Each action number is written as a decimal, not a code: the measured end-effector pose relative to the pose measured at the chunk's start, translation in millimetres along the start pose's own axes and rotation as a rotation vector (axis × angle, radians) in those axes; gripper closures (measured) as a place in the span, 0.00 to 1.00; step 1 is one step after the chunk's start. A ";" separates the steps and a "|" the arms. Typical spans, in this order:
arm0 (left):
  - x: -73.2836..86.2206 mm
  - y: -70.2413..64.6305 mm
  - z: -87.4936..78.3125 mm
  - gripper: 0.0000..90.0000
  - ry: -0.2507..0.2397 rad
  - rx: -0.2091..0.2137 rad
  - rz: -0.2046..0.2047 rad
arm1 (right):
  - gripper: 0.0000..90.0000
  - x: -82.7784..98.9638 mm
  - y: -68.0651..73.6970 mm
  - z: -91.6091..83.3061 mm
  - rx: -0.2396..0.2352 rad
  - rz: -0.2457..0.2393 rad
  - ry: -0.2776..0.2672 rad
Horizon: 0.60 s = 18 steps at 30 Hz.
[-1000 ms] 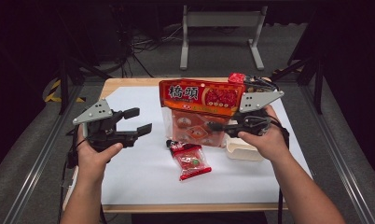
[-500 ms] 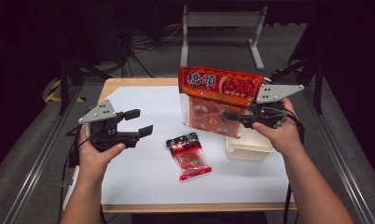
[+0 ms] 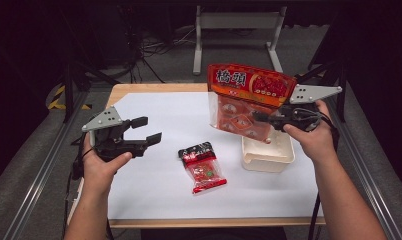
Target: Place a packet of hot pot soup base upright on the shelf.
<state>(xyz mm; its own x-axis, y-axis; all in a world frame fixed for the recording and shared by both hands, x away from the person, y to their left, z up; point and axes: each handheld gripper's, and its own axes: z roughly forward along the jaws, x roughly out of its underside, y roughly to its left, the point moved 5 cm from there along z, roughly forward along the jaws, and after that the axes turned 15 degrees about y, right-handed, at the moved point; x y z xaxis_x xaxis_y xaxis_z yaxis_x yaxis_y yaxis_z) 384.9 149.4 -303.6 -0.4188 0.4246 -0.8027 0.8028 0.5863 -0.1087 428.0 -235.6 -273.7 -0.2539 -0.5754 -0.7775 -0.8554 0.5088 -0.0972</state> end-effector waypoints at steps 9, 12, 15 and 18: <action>1.1 2.8 0.6 0.32 0.002 -0.002 -0.006 | 0.78 11.0 -15.6 -11.4 0.039 0.041 0.000; 1.4 3.8 1.1 0.32 0.004 -0.006 -0.005 | 0.78 15.7 -21.2 -15.0 0.058 0.050 0.003; 1.7 3.7 1.4 0.32 0.004 -0.002 -0.013 | 0.78 19.0 -24.9 -18.3 0.071 0.060 0.003; 1.8 4.1 2.1 0.32 0.006 0.004 -0.012 | 0.78 22.4 -28.7 -22.2 0.086 0.088 0.001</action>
<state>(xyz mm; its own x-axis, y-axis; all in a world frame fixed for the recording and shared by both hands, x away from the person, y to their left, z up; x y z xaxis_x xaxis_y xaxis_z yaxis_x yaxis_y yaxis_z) 388.3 151.2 -306.8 -0.4305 0.4218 -0.7980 0.7995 0.5885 -0.1202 436.8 -277.3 -274.5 -0.3262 -0.5267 -0.7849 -0.7879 0.6103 -0.0821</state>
